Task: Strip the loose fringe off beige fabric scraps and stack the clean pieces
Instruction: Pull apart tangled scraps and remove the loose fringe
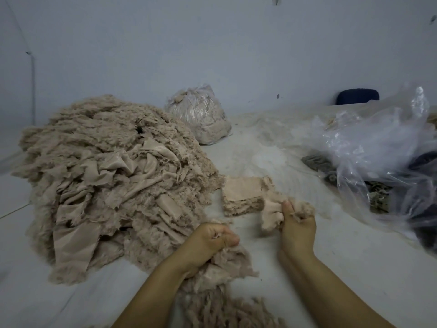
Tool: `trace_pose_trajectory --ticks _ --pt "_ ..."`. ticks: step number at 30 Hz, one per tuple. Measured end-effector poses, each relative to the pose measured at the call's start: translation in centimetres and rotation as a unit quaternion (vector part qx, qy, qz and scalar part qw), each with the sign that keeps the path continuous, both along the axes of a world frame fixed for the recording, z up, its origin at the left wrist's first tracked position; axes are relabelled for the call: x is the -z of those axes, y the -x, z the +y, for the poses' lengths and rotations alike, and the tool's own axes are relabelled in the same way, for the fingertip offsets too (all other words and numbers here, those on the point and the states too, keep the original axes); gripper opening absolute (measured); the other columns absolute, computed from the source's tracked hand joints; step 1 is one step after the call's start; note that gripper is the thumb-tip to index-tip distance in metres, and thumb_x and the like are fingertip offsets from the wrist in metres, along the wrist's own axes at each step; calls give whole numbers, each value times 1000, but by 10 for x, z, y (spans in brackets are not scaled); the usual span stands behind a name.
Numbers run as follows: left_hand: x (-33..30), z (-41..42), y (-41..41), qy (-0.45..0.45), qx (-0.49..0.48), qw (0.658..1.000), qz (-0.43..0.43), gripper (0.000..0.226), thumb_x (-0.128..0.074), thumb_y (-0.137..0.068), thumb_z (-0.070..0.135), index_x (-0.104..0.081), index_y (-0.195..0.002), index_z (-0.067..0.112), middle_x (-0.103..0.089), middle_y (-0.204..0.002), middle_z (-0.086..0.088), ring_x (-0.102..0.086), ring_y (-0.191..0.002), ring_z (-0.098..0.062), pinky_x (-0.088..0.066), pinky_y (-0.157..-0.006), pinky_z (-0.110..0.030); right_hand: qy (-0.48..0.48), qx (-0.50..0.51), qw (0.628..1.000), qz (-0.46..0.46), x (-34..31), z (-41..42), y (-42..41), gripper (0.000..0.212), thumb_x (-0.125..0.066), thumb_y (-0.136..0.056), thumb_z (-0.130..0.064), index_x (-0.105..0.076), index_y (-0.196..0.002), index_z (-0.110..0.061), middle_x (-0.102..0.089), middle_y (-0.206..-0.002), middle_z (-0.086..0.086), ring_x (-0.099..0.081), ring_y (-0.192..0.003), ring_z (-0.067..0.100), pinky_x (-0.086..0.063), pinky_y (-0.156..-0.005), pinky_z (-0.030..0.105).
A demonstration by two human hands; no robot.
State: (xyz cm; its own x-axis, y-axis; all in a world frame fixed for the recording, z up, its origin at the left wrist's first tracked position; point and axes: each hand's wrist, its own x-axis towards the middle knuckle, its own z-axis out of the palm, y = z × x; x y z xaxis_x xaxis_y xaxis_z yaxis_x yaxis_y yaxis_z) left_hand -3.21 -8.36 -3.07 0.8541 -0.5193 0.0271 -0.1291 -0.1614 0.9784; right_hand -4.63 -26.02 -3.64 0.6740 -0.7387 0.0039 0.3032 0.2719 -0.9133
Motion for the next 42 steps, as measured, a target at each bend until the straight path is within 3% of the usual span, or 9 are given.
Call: trace_pose_trajectory --ticks 5,9,15,24,28,31,34,38,42 --pt "-4 -4 8 28 10 999 29 51 -65 -75 46 -69 -88 -3 -68 -81 -13 -62 -72 -21 -50 -68 -29 91 -66 993 -29 -1 20 9 5 -61 -91 -12 -63 -89 -17 -68 -78 -11 -65 -76 3 -47 -62 8" --pt "-1 -19 13 80 -51 994 61 15 -73 -78 18 -71 -69 6 -71 -68 -6 -66 -62 -13 -52 -58 -21 125 -127 983 -46 1 29 12 12 -63 -88 -4 -69 -96 -12 -74 -84 -9 -69 -81 0 -51 -65 11" --pt "-2 -8 10 37 -14 999 -1 28 -55 -89 -2 -61 -64 10 -58 -53 8 -53 -56 -3 -43 -65 -15 124 -46 991 -12 -3 9 4 16 -69 -85 -8 -65 -100 -6 -67 -98 2 -63 -82 9 -47 -69 6" --pt "-4 -9 11 22 18 1000 -12 24 -67 -84 15 -70 -61 20 -67 -61 2 -60 -60 -7 -47 -66 -17 145 -115 982 -35 0 22 10 13 -68 -85 -6 -68 -90 -18 -73 -82 -12 -67 -77 -1 -49 -66 11" --pt "-14 1 6 89 -101 991 -4 32 -70 -70 42 -63 -81 13 -66 -72 -3 -61 -63 -13 -48 -59 -21 121 -161 979 -35 -1 22 18 12 -67 -86 -9 -69 -95 -17 -74 -87 -6 -70 -81 7 -53 -68 15" --pt "-12 -6 5 122 -149 981 18 40 -74 -75 26 -55 -109 25 -71 -93 -6 -70 -82 -19 -57 -68 -31 157 -238 959 -14 1 34 25 15 -64 -89 -16 -68 -101 -8 -75 -88 0 -71 -81 11 -52 -65 16" --pt "-17 -13 2 92 -177 979 -47 28 -67 -84 5 -61 -100 28 -69 -98 -3 -68 -85 -21 -58 -73 -37 85 -225 971 -7 -7 31 23 15 -62 -91 -20 -66 -92 -5 -73 -80 5 -70 -67 16 -52 -54 21" --pt "-42 -19 -30 44 -185 973 -128 28 -66 -83 -2 -67 -74 24 -67 -77 14 -60 -73 3 -47 -69 -10 129 -158 979 24 -30 8 -4 28 -69 -86 -22 -55 -64 -11 -51 -50 0 -48 -45 13 -40 -41 19" --pt "-54 -38 -64 22 -183 976 -117 21 -65 -86 5 -68 -106 11 -66 -100 4 -59 -85 2 -46 -70 -2 208 -105 969 79 -56 -18 -50 35 -73 -81 -32 -53 -55 -19 -50 -42 -10 -48 -48 9 -37 -53 25"
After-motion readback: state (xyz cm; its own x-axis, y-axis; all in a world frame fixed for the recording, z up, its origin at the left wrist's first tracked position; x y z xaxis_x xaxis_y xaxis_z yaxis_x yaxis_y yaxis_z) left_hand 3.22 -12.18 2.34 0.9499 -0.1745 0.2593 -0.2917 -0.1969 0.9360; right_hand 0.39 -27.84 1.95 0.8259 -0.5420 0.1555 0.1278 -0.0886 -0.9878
